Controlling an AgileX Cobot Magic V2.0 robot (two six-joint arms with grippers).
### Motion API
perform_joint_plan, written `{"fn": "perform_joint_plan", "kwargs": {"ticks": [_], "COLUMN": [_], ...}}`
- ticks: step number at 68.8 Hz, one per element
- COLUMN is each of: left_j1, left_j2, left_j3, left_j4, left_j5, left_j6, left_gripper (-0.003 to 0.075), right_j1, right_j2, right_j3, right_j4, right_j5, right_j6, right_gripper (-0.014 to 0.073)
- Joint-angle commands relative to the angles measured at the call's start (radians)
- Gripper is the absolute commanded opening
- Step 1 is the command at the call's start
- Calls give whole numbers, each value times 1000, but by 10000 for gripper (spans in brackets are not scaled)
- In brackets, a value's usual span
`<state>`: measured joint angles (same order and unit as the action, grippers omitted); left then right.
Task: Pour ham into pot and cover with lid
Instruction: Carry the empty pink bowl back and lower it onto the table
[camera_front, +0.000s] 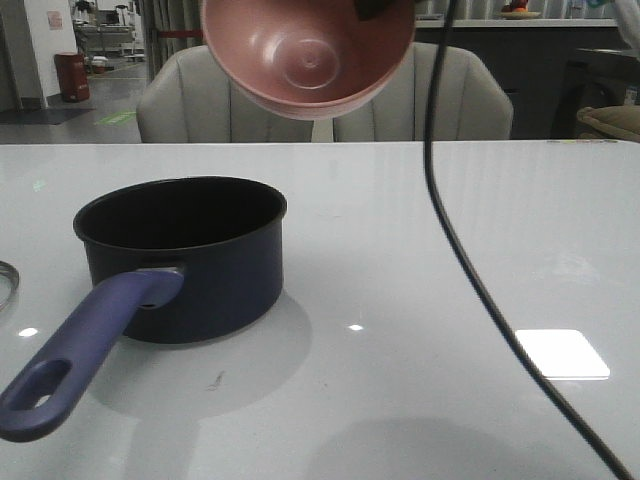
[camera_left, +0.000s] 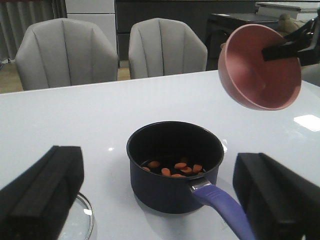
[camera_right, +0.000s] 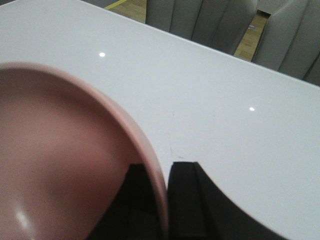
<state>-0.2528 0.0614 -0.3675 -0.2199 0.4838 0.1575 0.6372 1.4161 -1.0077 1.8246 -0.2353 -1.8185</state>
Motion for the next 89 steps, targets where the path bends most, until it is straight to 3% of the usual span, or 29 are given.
{"fn": "perform_joint_plan", "kwargs": {"ticks": [1,33,41,54,64,77,89], "left_j1": [-8,-8,-8,-8,-8,-8,-8], "left_j2": [10,10,10,10,10,10,10], "left_j3": [-26,-26,-26,-26,-26,-26,-26], "left_j4": [-13,-13,-13,-13,-13,-13,-13], "left_j5": [-84,-84,-84,-84,-84,-84,-84], "left_j6": [-2,-2,-2,-2,-2,-2,-2], "left_gripper": [657,657,657,657,657,657,657], "right_j1": [-42,-93,-139,-275,-381,-481,-501], "right_j2": [-89,-158,-159,-159,-153,-88,38], "right_j3": [18,171,198,189,178,107,15], "right_j4": [-64,-191,-353,-864,-1189,-1445,-1513], "right_j5": [58,88,150,352,430,578,673], "right_j6": [69,259,500,1095,1450,1663,1734], "right_gripper": [134,134,134,134,134,134,134]}}
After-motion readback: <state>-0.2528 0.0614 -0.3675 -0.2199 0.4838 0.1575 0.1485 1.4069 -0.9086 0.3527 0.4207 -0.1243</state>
